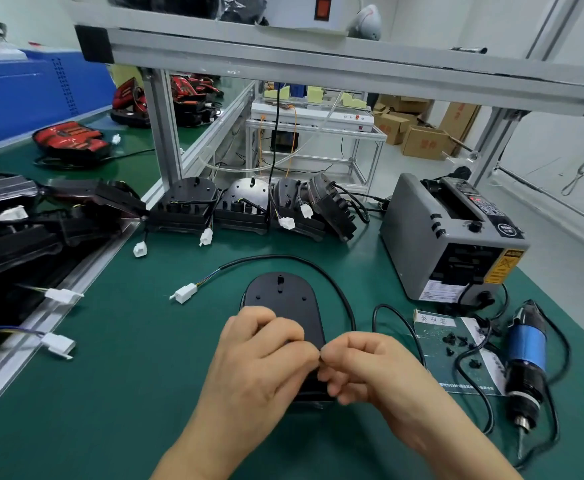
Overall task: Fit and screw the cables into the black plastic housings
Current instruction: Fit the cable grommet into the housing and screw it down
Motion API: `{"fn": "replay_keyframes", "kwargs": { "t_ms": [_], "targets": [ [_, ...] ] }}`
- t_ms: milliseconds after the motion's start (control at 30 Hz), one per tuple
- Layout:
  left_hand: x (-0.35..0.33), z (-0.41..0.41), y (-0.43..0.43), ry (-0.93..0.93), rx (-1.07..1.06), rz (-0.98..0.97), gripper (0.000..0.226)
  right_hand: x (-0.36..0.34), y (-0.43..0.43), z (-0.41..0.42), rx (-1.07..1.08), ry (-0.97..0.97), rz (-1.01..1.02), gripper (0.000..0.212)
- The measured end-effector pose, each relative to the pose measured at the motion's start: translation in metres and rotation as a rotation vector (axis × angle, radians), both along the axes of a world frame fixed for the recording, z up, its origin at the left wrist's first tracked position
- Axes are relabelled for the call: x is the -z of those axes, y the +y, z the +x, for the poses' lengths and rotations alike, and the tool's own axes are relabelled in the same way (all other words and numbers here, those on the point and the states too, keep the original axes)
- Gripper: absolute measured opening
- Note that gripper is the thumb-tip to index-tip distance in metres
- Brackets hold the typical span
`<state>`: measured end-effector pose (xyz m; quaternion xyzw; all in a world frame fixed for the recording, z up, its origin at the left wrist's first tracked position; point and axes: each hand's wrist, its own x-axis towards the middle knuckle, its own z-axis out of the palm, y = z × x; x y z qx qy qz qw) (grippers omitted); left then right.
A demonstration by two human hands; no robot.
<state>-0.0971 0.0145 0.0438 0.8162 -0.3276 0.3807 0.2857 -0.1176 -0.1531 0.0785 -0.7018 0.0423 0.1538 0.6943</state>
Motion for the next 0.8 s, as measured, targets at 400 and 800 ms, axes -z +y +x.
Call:
{"fn": "replay_keyframes", "kwargs": {
  "t_ms": [400, 800],
  "targets": [
    [0.015, -0.01, 0.01, 0.442, -0.12, -0.146, 0.02, 0.033, 0.019, -0.012, 0.287, -0.34, -0.446, 0.01],
    [0.015, -0.007, 0.007, 0.512, -0.059, -0.201, 0.001, 0.035, 0.026, -0.012, 0.26, -0.574, -0.905, 0.021]
  ]
}}
